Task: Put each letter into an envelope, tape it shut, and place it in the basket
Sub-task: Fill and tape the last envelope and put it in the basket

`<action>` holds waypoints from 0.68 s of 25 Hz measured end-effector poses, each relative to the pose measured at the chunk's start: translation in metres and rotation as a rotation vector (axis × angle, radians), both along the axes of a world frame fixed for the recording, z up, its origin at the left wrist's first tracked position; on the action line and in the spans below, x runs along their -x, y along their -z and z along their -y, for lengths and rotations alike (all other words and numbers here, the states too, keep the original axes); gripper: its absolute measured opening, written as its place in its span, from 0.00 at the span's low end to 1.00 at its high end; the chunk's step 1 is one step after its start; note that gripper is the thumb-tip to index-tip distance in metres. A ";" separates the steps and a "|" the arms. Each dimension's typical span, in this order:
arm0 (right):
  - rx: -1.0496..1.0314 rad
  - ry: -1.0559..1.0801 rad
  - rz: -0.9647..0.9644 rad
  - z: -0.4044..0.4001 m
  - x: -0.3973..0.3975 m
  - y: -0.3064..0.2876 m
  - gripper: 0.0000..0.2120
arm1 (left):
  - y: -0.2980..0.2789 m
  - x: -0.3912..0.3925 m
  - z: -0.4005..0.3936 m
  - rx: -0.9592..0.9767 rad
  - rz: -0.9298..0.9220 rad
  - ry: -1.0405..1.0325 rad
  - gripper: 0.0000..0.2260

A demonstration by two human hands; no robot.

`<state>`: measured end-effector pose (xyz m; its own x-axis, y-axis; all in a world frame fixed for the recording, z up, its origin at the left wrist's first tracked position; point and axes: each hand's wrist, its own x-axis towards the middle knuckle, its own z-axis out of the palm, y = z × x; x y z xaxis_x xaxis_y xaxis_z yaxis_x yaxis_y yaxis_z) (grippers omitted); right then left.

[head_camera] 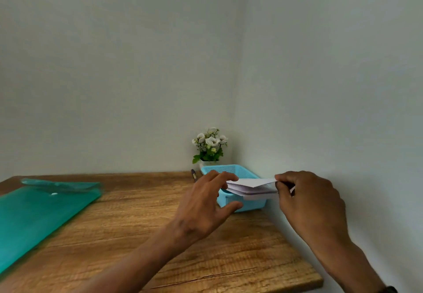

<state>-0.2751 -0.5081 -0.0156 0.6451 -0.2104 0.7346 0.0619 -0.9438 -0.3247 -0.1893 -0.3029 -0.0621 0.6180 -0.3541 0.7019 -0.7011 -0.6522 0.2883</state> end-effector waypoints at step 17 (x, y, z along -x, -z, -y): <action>0.075 -0.410 -0.399 -0.099 -0.068 0.044 0.26 | 0.019 -0.035 -0.083 -0.031 -0.474 -0.185 0.45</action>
<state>-0.2070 -0.4093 -0.0598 0.8932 0.1586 0.4207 0.3139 -0.8898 -0.3311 -0.1545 -0.2199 -0.0808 0.9205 -0.2248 0.3197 -0.3697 -0.7662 0.5257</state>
